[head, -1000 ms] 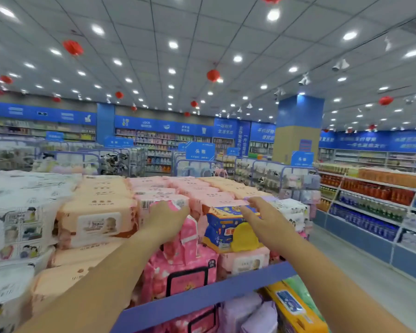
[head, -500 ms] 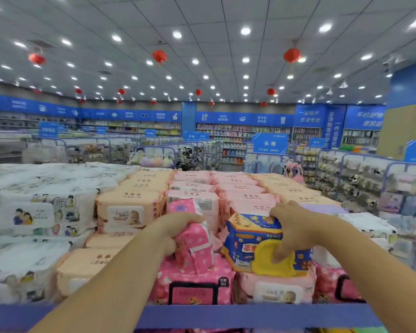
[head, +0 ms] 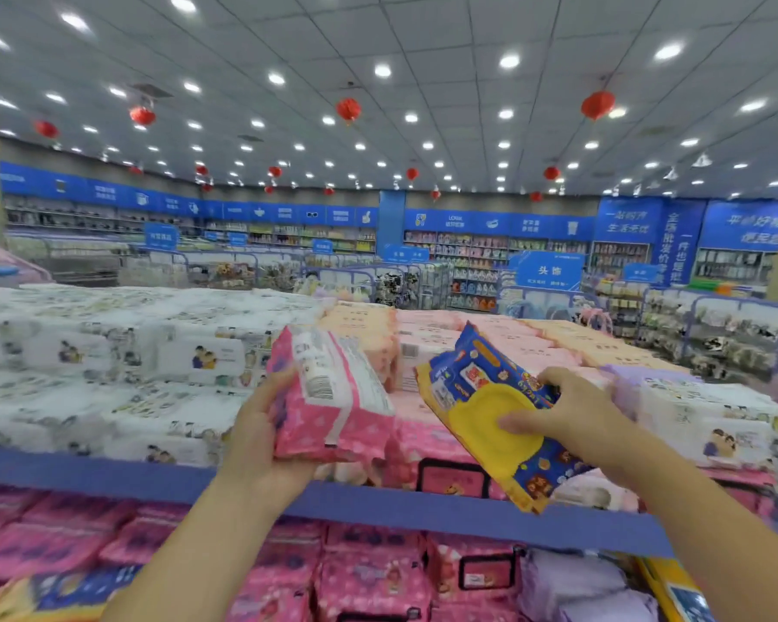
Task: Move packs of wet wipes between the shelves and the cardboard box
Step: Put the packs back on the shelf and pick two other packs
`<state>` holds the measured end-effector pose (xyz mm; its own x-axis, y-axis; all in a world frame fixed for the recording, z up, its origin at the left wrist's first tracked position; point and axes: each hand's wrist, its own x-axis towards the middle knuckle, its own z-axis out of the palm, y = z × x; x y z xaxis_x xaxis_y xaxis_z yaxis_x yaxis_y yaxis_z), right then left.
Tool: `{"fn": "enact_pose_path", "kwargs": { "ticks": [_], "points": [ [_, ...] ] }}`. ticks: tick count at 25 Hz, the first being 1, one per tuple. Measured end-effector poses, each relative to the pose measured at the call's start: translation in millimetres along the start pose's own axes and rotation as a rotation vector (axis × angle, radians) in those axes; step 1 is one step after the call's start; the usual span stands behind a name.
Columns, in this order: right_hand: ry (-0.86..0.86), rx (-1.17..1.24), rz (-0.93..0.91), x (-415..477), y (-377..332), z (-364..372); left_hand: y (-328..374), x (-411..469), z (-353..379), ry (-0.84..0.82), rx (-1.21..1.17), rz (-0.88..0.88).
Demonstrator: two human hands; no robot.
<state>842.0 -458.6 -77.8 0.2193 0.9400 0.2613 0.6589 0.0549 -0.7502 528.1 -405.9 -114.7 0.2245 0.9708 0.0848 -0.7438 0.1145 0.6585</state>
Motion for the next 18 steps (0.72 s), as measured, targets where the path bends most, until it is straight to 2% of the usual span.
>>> {"fn": "enact_pose_path", "kwargs": {
  "ticks": [3, 9, 11, 18],
  "points": [
    [-0.103, 0.270, -0.044, -33, -58, 82, 58, -67, -69, 0.106, -0.193, 0.034],
    [-0.390, 0.630, -0.018, -107, -195, 294, 201, -220, -219, 0.329, 0.085, 0.143],
    [-0.495, 0.702, 0.029, -137, -233, 364, 250, -266, -269, 0.423, 0.122, 0.186],
    [-0.793, 0.850, 0.105, -218, -358, 615, 375, -389, -440, 0.670, 0.015, 0.183]
  ]
}}
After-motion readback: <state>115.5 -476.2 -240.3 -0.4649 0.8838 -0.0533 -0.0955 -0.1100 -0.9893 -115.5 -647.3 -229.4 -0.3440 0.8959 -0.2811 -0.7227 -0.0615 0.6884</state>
